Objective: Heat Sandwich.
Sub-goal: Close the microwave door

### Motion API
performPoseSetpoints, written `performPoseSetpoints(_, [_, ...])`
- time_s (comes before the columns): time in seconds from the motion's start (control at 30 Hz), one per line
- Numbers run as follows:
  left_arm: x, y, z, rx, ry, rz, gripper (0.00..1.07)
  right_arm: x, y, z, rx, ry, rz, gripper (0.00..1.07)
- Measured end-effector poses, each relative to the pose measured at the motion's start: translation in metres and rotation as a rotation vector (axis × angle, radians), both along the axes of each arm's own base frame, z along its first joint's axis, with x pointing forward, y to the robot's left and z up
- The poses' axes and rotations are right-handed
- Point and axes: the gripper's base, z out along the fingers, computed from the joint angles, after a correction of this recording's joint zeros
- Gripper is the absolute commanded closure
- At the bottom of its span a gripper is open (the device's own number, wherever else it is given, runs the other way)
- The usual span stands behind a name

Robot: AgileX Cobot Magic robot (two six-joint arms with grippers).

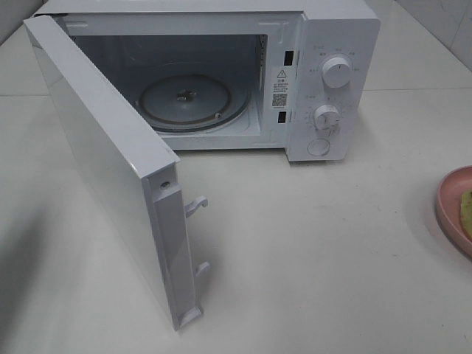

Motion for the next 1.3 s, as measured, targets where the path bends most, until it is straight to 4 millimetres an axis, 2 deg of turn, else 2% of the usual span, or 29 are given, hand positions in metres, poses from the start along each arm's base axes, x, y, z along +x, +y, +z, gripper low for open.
performPoseSetpoints(0.27, [0.012, -0.023, -0.011, 0.01, -0.043, -0.119, 1.07, 0.0, 0.0, 0.0, 0.0, 0.0, 0.0, 0.31])
performPoseSetpoints(0.37, [0.014, -0.039, -0.02, 0.005, -0.039, -0.19, 1.07, 0.0, 0.0, 0.0, 0.0, 0.0, 0.0, 0.31])
performPoseSetpoints(0.57, [0.015, -0.063, -0.033, -0.002, -0.024, -0.285, 1.07, 0.0, 0.0, 0.0, 0.0, 0.0, 0.0, 0.31])
performPoseSetpoints(0.7, [0.014, -0.072, -0.04, -0.012, -0.012, -0.308, 1.07, 0.0, 0.0, 0.0, 0.0, 0.0, 0.0, 0.31])
performPoseSetpoints(0.83, [0.011, -0.09, -0.047, -0.049, 0.011, -0.324, 1.07, 0.0, 0.0, 0.0, 0.0, 0.0, 0.0, 0.31])
performPoseSetpoints(0.93, [0.013, -0.095, -0.047, -0.061, 0.013, -0.323, 1.07, 0.0, 0.0, 0.0, 0.0, 0.0, 0.0, 0.31])
performPoseSetpoints(1.3, [0.03, -0.135, -0.036, -0.117, -0.024, -0.37, 1.07, 0.0, 0.0, 0.0, 0.0, 0.0, 0.0, 0.31])
